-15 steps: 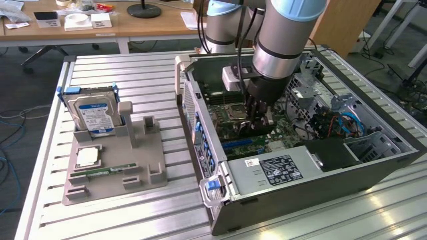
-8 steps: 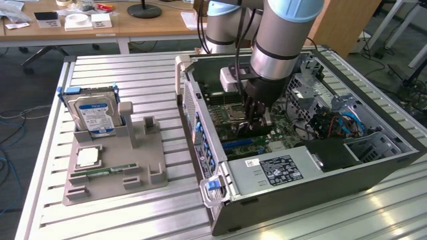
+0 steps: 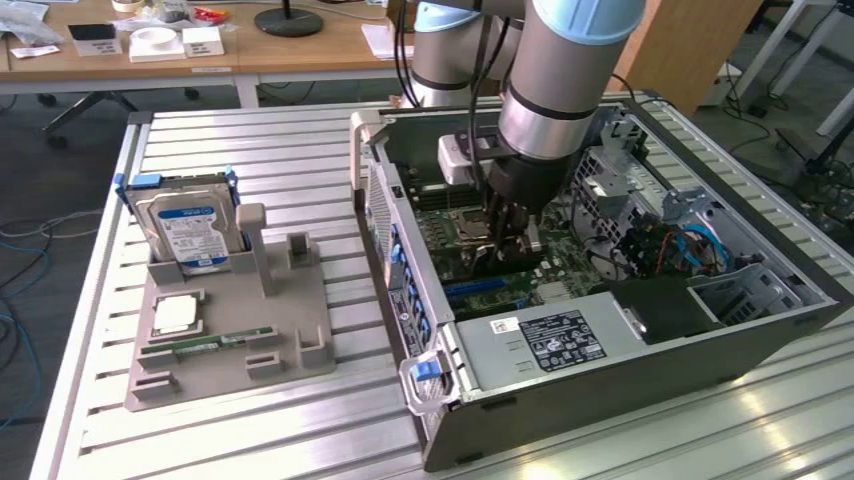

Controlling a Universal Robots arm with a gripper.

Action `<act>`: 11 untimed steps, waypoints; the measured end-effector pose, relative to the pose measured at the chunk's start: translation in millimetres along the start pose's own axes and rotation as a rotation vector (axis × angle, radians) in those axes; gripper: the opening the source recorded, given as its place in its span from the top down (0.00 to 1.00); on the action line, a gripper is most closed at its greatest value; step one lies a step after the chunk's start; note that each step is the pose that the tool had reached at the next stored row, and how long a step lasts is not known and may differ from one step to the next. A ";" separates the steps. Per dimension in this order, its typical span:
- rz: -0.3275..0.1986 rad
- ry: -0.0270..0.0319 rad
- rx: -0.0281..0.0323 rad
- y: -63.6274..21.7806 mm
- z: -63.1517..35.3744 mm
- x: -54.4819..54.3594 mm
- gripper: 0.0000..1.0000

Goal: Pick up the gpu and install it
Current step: 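Insert the gpu into the slot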

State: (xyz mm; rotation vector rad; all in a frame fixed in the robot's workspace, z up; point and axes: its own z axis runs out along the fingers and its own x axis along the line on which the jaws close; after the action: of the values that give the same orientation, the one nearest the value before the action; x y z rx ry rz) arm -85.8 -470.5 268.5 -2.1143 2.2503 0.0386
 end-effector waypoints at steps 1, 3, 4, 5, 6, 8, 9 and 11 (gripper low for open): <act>0.000 0.0001 0.0000 0.3 0.0 0.0 0.73; 0.000 0.0000 0.0000 1.3 0.0 0.1 0.73; 0.000 0.0000 0.0000 1.8 0.0 0.1 0.73; 0.000 0.0000 0.0001 2.0 0.1 0.1 0.73; 0.000 -0.0001 0.0000 2.0 0.4 0.2 0.73; 0.000 0.0000 0.0001 2.2 1.6 0.2 0.73; 0.000 0.0004 -0.0001 2.3 1.9 0.3 0.73; 0.000 0.0007 -0.0001 2.3 1.8 0.3 0.73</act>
State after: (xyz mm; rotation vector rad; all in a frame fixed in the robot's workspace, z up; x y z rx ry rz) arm -88.0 -470.5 266.6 -2.1145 2.2509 0.0380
